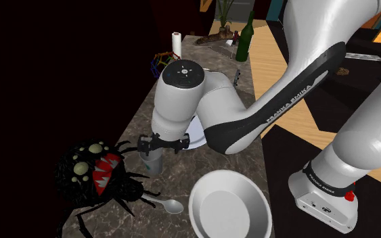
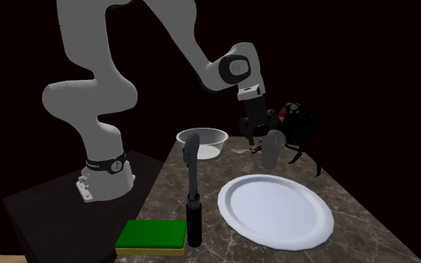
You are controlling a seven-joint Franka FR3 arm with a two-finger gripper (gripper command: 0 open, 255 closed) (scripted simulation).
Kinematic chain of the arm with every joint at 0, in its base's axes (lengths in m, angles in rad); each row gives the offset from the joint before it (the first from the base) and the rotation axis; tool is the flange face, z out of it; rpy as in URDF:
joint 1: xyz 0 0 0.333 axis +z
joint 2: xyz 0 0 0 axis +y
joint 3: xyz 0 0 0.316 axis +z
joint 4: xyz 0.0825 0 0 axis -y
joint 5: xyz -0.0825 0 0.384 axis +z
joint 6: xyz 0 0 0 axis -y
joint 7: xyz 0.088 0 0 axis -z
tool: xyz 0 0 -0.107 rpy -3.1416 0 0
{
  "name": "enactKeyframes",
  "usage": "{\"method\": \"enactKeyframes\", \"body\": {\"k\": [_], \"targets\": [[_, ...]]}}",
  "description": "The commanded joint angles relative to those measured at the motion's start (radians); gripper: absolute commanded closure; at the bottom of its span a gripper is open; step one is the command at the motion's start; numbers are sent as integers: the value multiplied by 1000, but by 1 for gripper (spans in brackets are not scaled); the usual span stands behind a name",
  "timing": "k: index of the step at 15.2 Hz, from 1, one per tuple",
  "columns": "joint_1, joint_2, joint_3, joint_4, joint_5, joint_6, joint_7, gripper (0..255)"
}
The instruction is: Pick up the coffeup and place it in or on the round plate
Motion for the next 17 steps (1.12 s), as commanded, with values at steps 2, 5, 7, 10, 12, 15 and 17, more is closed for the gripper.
{"method": "enactKeyframes", "body": {"k": [2, 5, 7, 10, 12, 15, 17], "targets": [[0, 0, 0, 0, 0, 0, 0, 0], [0, 0, 0, 0, 0, 0, 0, 255], [0, 0, 0, 0, 0, 0, 0, 255], [0, 0, 0, 0, 0, 0, 0, 255], [0, 0, 0, 0, -1, 0, 1, 255], [-22, -56, 28, 2, 104, -17, -78, 255], [-29, -94, 38, 5, 174, -31, -131, 255]]}}
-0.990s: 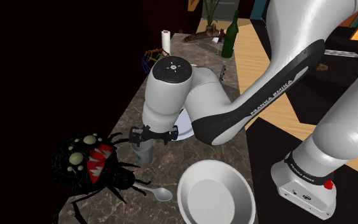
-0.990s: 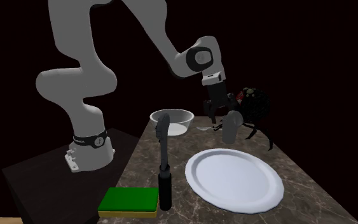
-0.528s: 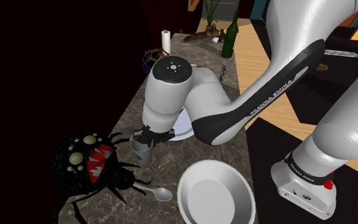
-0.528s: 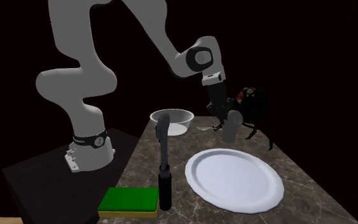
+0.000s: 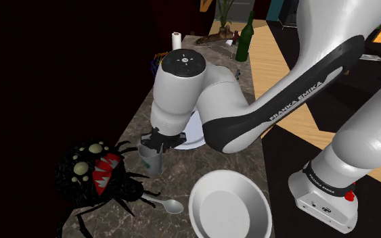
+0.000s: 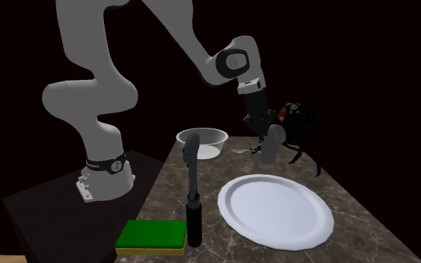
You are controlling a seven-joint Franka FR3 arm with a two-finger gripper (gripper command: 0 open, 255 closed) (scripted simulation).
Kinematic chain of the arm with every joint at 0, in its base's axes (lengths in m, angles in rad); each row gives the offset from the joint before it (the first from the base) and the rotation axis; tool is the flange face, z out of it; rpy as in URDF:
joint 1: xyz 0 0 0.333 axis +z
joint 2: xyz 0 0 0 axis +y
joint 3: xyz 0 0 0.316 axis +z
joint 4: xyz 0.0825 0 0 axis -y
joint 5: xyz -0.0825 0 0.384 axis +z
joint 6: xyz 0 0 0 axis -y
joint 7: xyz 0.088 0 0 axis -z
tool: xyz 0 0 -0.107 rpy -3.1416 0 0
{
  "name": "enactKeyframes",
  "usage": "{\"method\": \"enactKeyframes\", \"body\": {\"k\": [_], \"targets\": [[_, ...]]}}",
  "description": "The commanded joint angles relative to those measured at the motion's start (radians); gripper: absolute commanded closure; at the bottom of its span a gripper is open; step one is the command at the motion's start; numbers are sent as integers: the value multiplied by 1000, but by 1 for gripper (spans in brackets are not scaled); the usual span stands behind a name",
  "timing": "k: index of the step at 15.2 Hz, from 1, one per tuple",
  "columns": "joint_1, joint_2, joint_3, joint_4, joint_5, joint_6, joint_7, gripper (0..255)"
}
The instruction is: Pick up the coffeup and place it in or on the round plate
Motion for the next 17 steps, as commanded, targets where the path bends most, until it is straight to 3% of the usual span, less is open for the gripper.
{"method": "enactKeyframes", "body": {"k": [1, 7, 12, 17], "targets": [[-4, -39, 8, 6, 74, -17, -56, 255], [22, -137, -18, 29, 238, -79, -183, 255], [50, -192, -50, 55, 317, -136, -247, 255], [74, -281, -196, -15, 442, -125, -459, 255]]}}
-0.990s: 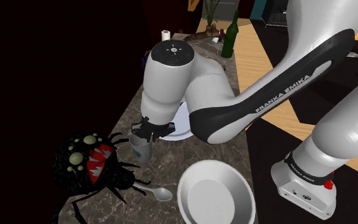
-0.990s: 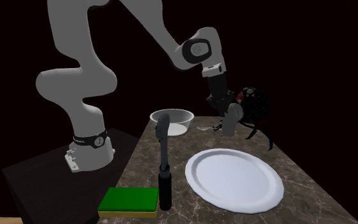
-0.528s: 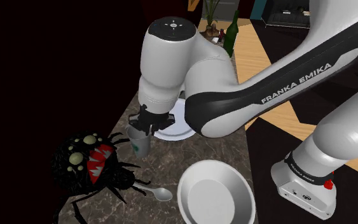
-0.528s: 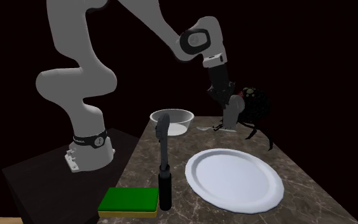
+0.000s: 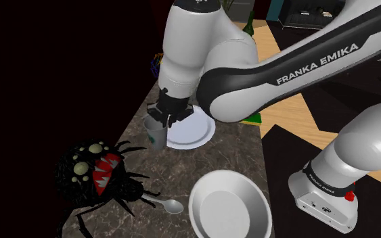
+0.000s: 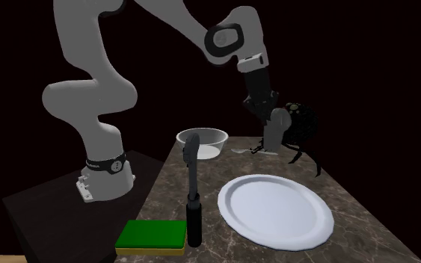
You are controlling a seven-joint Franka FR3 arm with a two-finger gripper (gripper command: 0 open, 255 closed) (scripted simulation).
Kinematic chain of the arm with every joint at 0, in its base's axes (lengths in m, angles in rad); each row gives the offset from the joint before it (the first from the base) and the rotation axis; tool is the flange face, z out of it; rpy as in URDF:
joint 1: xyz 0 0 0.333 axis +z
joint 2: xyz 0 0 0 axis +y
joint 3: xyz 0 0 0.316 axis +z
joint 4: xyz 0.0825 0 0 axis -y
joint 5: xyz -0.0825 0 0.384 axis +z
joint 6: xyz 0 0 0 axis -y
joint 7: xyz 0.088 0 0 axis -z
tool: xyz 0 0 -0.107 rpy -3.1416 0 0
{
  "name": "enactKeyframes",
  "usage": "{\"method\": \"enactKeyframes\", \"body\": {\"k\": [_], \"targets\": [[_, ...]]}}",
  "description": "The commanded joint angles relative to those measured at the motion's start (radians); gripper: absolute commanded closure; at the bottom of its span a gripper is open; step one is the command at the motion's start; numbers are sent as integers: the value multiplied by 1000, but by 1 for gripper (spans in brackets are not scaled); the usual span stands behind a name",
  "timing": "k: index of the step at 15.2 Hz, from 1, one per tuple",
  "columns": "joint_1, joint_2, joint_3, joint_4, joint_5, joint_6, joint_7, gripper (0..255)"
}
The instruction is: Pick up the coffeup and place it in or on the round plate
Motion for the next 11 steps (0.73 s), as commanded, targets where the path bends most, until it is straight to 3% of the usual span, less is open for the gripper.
{"method": "enactKeyframes", "body": {"k": [1, 11], "targets": [[11, -39, -64, -28, 52, -2, -92, 255], [-21, -83, -300, -66, 125, -16, -413, 255]]}}
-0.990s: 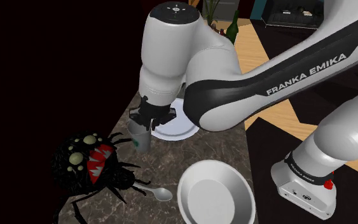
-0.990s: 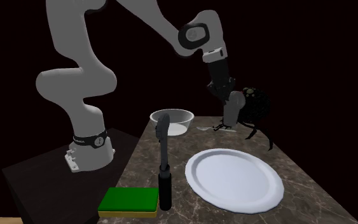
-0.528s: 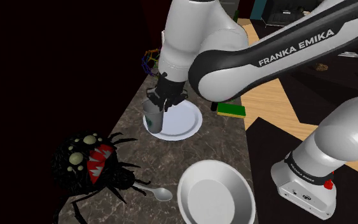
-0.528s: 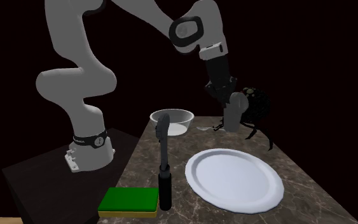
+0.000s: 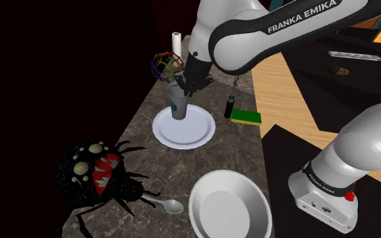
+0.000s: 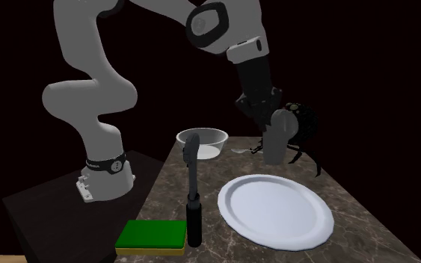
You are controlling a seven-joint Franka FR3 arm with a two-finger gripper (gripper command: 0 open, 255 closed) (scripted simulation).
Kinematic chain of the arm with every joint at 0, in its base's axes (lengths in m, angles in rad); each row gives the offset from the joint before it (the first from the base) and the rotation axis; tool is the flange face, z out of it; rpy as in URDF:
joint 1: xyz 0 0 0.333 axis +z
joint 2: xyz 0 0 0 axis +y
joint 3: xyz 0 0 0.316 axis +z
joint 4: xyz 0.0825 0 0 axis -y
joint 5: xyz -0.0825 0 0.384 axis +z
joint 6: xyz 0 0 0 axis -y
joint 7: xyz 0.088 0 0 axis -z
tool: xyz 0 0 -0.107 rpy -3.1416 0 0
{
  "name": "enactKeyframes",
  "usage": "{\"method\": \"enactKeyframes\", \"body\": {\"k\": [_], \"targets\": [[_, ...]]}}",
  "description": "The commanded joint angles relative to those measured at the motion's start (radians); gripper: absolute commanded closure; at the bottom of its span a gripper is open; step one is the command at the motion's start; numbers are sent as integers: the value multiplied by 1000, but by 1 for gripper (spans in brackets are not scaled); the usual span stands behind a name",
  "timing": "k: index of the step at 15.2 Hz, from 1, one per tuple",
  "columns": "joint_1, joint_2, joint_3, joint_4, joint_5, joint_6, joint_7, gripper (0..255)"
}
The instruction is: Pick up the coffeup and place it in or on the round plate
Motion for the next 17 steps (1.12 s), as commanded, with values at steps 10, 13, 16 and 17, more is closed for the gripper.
{"method": "enactKeyframes", "body": {"k": [10, 13, 16, 17], "targets": [[-40, 82, -35, -50, -29, 122, -65, 255], [-48, 112, -24, -69, -47, 168, -50, 255], [-58, 144, -12, -85, -72, 214, -30, 255], [-62, 156, -8, -90, -81, 230, -22, 255]]}}
